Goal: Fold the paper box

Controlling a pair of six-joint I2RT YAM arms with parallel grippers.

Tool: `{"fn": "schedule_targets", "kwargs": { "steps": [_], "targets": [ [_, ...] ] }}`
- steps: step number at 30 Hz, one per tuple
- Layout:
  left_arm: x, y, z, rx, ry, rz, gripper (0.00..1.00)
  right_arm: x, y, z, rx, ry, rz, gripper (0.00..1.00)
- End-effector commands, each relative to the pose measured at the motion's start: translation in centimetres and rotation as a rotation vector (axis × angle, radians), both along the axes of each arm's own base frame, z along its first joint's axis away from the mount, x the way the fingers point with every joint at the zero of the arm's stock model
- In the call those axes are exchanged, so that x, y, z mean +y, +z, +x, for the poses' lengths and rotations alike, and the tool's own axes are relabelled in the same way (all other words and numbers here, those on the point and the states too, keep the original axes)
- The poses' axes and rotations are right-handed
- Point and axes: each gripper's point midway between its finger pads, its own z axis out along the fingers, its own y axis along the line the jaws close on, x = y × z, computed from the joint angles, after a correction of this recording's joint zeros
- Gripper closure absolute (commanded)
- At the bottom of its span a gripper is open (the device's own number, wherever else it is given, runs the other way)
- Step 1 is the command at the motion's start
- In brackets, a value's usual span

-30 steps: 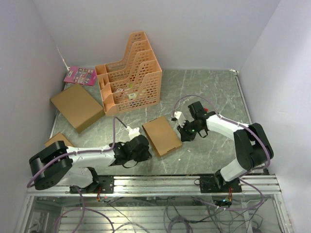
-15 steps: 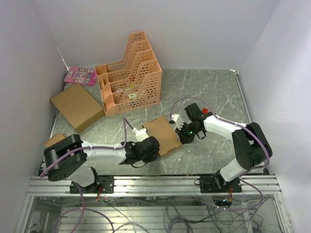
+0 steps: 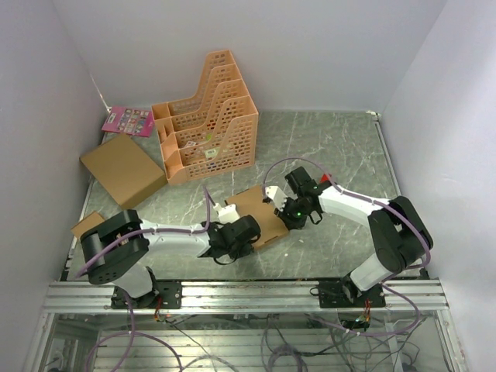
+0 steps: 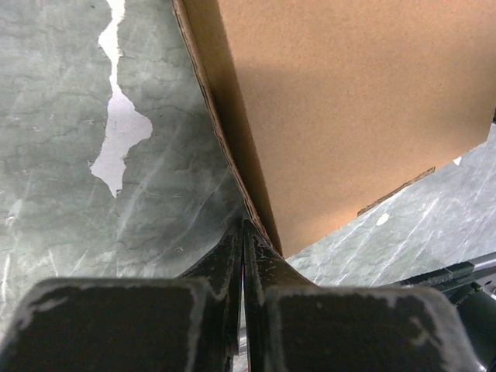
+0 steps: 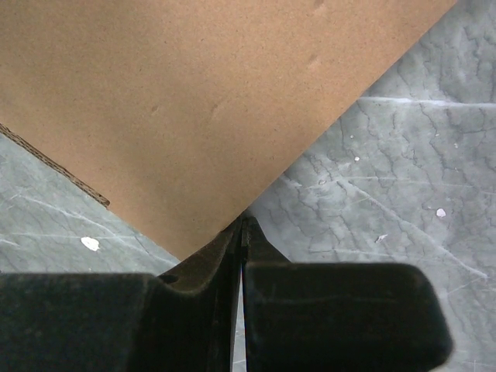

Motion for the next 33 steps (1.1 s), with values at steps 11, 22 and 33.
{"fn": "schedule_targets", "kwargs": {
  "steps": [11, 22, 33],
  "targets": [
    [-2.2, 3.0, 3.5, 0.103, 0.183, 0.280, 0.91, 3.2, 0.3, -2.6, 0.096, 0.054, 0.065, 0.94],
    [0.6, 6.4, 3.7, -0.050, 0.164, 0.132, 0.83, 0.6, 2.7, 1.5, 0.060, -0.128, 0.154, 0.88],
    [4.8, 3.1, 3.8, -0.111, -0.052, 0.110, 0.77, -0.8, 5.0, 5.3, -0.019, -0.190, 0.236, 0.82]
  ]
}}
